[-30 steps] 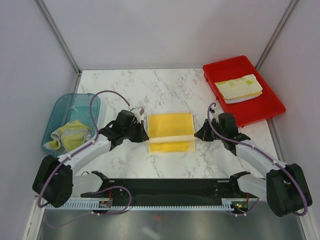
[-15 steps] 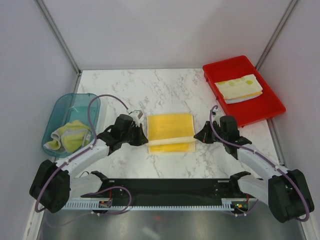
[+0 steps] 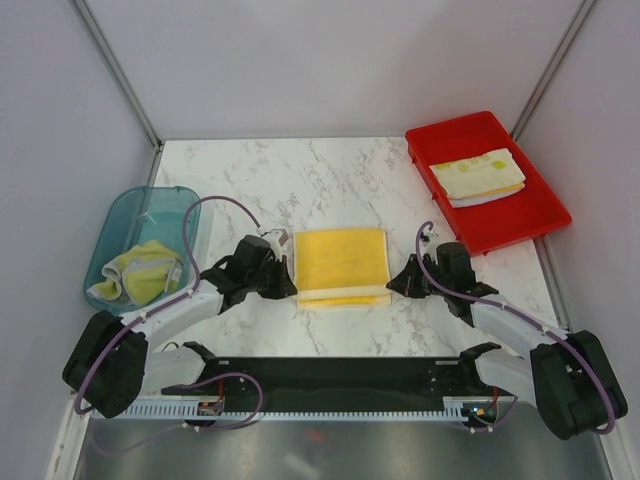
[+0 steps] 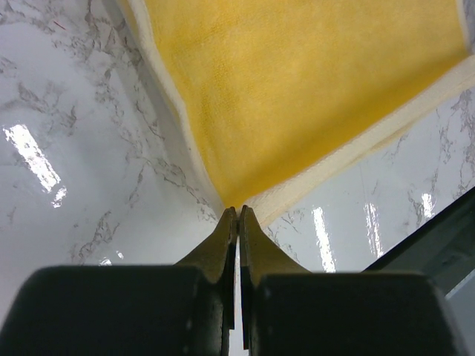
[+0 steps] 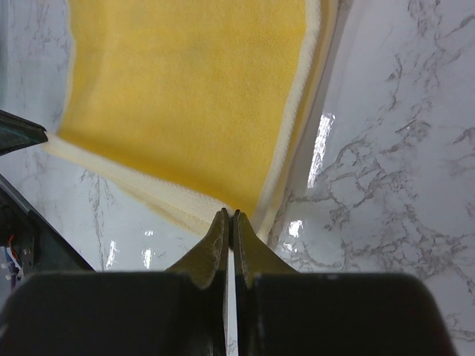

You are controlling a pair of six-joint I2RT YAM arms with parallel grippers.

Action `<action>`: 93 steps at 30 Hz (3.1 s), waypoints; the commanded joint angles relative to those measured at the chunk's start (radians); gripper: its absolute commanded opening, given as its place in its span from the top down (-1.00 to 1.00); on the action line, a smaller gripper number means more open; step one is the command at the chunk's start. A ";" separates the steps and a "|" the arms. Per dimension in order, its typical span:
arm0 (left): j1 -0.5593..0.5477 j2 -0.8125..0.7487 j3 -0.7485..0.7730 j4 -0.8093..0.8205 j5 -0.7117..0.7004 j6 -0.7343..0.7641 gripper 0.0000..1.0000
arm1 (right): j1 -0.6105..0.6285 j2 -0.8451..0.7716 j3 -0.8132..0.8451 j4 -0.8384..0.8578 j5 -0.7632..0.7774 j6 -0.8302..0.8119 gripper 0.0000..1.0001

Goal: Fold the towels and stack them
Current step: Fold the towel

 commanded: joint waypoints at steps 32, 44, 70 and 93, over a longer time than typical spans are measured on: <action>-0.014 -0.151 0.157 -0.142 -0.083 -0.054 0.10 | 0.007 -0.171 0.179 -0.298 0.133 -0.021 0.19; 0.027 0.200 0.235 0.027 -0.112 -0.075 0.19 | 0.007 0.062 0.145 -0.045 0.094 0.048 0.36; 0.176 0.619 0.651 -0.102 -0.066 0.041 0.14 | -0.056 0.573 0.621 -0.097 0.225 -0.088 0.38; 0.177 0.699 0.701 -0.143 -0.008 -0.014 0.06 | -0.071 0.665 0.647 -0.048 0.139 0.020 0.26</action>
